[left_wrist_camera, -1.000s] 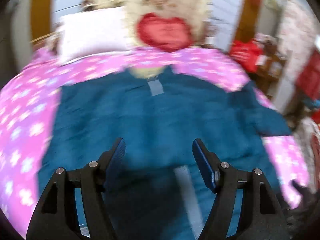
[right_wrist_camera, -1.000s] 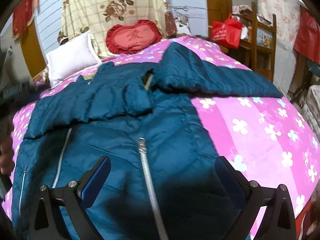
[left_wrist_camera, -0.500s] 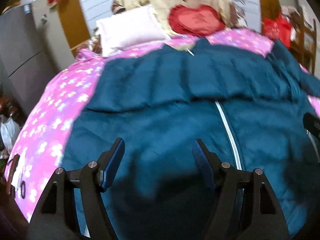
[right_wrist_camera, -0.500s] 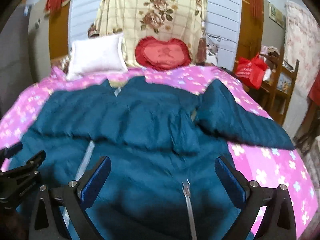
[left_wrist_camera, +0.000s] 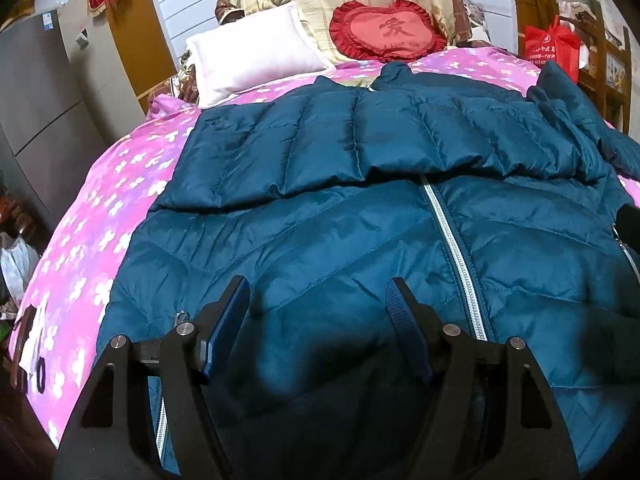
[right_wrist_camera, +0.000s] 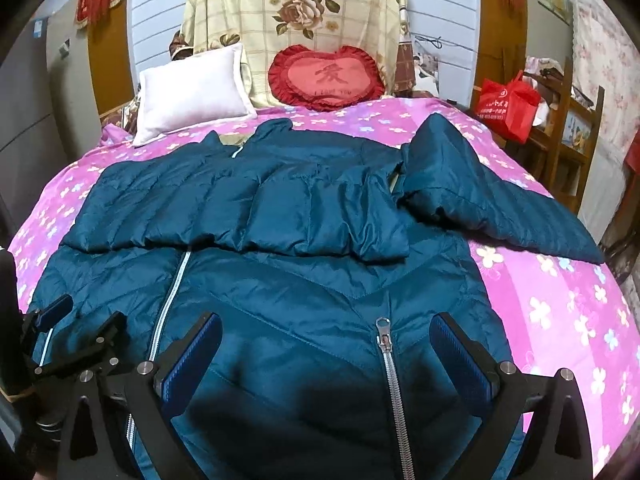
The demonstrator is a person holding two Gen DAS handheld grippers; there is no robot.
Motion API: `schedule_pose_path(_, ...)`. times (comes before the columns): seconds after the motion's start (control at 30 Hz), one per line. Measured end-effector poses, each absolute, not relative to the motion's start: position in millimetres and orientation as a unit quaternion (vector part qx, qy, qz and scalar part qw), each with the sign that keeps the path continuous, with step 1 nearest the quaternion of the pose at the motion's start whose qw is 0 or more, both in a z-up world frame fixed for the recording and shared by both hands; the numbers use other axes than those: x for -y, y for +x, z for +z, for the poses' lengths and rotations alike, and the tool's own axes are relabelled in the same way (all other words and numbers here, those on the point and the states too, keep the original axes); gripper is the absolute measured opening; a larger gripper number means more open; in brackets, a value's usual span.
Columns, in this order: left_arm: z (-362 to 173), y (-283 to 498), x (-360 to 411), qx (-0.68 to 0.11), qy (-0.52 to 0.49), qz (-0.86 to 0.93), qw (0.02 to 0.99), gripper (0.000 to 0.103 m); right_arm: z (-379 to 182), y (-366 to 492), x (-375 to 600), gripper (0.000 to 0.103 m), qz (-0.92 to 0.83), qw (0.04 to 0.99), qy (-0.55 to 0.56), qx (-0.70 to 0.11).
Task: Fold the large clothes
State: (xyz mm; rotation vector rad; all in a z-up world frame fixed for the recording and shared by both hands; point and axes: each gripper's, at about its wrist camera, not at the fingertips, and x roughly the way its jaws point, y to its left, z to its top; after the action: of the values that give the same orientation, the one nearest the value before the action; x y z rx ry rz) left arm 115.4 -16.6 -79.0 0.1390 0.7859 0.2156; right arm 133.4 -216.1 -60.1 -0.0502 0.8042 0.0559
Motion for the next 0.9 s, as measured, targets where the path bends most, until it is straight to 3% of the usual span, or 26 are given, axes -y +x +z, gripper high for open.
schedule_pose_path(0.9, -78.9, 115.0, 14.2, -0.379, 0.068, 0.110, 0.916, 0.071, -60.7, 130.3, 221.8, 0.103, 0.026, 0.919, -0.021, -0.392)
